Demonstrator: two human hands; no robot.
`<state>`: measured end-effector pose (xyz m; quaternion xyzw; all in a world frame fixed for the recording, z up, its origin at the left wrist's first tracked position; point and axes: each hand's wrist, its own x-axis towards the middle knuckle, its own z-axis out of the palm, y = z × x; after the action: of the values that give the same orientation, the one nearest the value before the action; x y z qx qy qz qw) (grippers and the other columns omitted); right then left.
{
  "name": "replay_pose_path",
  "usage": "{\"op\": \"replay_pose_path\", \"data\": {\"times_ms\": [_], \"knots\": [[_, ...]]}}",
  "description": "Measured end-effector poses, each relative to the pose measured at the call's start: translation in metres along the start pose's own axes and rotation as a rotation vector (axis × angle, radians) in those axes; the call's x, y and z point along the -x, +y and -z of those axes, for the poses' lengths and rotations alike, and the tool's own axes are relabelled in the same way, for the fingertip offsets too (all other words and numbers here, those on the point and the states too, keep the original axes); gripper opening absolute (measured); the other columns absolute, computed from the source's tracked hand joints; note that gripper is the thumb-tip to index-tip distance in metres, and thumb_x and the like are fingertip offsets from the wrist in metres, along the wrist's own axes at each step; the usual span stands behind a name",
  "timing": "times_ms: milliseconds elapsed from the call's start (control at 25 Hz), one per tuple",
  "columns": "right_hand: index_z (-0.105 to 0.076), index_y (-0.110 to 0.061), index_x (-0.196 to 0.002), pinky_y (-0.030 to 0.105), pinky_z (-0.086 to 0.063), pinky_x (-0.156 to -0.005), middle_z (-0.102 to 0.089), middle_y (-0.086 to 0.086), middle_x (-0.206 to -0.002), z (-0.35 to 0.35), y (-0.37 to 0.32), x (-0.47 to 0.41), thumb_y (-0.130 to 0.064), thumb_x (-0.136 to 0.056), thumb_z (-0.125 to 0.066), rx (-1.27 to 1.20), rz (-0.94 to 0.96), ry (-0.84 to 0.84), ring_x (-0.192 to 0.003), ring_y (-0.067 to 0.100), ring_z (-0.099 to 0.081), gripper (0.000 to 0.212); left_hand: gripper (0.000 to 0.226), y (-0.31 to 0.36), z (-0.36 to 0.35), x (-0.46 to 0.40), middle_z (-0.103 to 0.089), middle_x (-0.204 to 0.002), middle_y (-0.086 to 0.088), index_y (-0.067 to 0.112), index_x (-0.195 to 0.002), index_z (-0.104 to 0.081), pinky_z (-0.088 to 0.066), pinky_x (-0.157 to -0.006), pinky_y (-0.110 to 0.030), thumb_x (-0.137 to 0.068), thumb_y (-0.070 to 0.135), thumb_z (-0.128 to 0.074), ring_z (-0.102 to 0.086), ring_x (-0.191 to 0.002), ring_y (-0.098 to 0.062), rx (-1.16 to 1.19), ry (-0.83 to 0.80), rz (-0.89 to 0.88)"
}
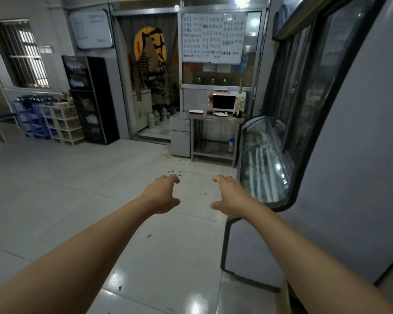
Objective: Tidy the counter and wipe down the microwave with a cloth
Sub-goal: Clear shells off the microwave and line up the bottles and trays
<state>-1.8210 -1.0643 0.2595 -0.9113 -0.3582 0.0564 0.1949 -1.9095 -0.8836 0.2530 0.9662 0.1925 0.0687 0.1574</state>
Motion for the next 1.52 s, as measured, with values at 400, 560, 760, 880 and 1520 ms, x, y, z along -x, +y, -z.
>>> {"op": "replay_pose_path", "data": {"times_ms": [400, 560, 760, 880, 1520], "knots": [[-0.024, -0.019, -0.145, 0.040, -0.033, -0.106, -0.031, 0.005, -0.147, -0.022, -0.065, -0.124, -0.030, -0.084, -0.067, 0.008, 0.031, 0.013, -0.137, 0.024, -0.027, 0.075, 0.059, -0.093, 0.032, -0.074, -0.049, -0.133, -0.007, 0.020, -0.134, -0.040, -0.045, -0.093, -0.032, -0.083, 0.024, -0.067, -0.050, -0.117, -0.022, 0.068, 0.014, 0.011], [-0.025, -0.020, -0.145, 0.040, -0.036, -0.104, -0.030, 0.005, -0.147, -0.027, -0.062, -0.208, -0.030, -0.083, -0.067, -0.006, 0.049, 0.031, -0.136, 0.025, -0.027, 0.075, 0.059, -0.115, 0.038, -0.148, -0.050, -0.131, -0.007, 0.020, -0.134, -0.040, -0.044, -0.086, -0.029, -0.082, 0.023, -0.068, -0.052, -0.114, -0.021, 0.069, 0.029, 0.020], [-0.025, -0.021, -0.145, 0.040, -0.033, -0.106, -0.031, 0.006, -0.148, -0.017, -0.045, -0.321, -0.031, -0.083, -0.068, -0.013, 0.019, 0.033, -0.137, 0.026, -0.027, 0.076, 0.059, -0.131, 0.042, -0.258, -0.050, -0.132, -0.008, 0.020, -0.134, -0.040, -0.043, -0.088, -0.029, -0.082, 0.023, -0.068, -0.053, -0.114, -0.022, 0.055, 0.013, 0.027], [-0.028, -0.020, -0.143, 0.040, -0.036, -0.105, -0.034, 0.007, -0.144, -0.011, -0.035, -0.385, -0.032, -0.084, -0.067, 0.000, 0.017, 0.040, -0.135, 0.026, -0.030, 0.072, 0.060, -0.144, 0.045, -0.320, -0.049, -0.133, -0.009, 0.018, -0.135, -0.039, -0.044, -0.093, -0.033, -0.083, 0.024, -0.068, -0.051, -0.117, -0.023, 0.066, 0.013, 0.030], [-0.026, -0.019, -0.145, 0.042, -0.033, -0.110, -0.028, 0.007, -0.149, -0.004, 0.015, -0.702, -0.030, -0.085, -0.066, 0.019, -0.168, 0.065, -0.138, 0.026, -0.025, 0.073, 0.060, -0.226, 0.047, -0.695, -0.049, -0.135, -0.008, 0.019, -0.135, -0.040, -0.042, -0.100, -0.037, -0.083, 0.028, -0.067, -0.048, -0.121, -0.025, -0.034, -0.053, -0.197]]}}
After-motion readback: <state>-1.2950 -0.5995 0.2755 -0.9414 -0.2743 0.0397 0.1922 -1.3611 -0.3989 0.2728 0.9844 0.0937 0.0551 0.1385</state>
